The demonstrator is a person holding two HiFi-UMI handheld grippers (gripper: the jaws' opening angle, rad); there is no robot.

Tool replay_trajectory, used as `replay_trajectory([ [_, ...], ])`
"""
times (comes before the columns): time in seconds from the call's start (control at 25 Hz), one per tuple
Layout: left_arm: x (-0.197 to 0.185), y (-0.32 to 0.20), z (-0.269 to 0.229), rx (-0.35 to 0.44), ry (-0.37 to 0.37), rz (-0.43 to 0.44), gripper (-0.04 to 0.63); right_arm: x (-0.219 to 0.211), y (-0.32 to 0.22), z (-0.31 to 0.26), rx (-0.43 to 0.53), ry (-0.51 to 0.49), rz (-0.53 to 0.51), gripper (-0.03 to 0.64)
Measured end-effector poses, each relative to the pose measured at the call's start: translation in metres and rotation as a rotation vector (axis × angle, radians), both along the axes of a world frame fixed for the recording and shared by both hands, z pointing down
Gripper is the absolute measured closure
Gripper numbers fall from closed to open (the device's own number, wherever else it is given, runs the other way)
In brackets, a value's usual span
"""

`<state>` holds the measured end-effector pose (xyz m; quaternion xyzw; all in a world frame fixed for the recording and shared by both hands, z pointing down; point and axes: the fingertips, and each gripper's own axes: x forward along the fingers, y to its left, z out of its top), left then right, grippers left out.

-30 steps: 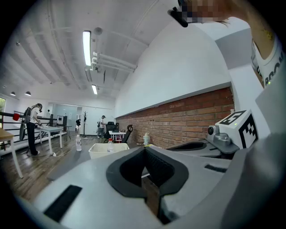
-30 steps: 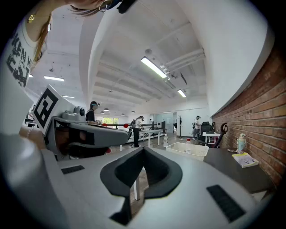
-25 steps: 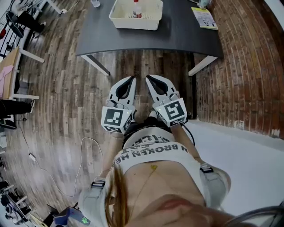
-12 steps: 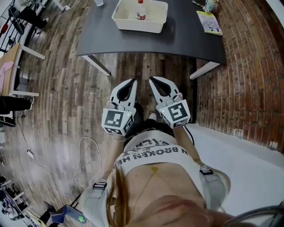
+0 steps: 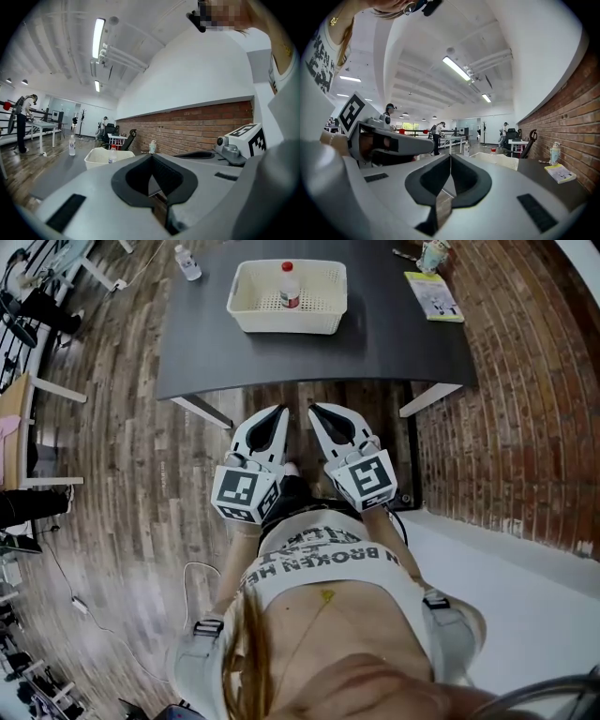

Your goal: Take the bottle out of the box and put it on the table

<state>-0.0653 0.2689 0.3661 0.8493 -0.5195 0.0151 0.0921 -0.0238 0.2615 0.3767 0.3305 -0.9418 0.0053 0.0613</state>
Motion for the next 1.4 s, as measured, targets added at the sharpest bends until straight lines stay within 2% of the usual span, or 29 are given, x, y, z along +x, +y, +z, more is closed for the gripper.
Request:
replay_trajectory([
  [0.28, -0.025, -0.044, 0.001, 0.002, -0.007, 0.063, 0.595, -0.036, -0.042, 0.0, 0.002, -0.015, 0.031, 0.607],
  [0.72, -0.065, -0.068, 0.011, -0.017, -0.004, 0.098, 0.595, -0.079, -0.067, 0.013, -0.04, 0.01, 0.061, 0.607],
  [1.12, -0.069, -0.081, 0.018, -0.043, 0.013, 0.128, 0.595, -0.081, -0.076, 0.023, -0.071, 0.041, 0.088, 0.607],
  [1.4, -0.067, -0.107, 0.024, -0.059, 0.008, 0.11, 0.595, -0.078, -0.105, 0.025, -0.074, 0.039, 0.077, 0.607],
])
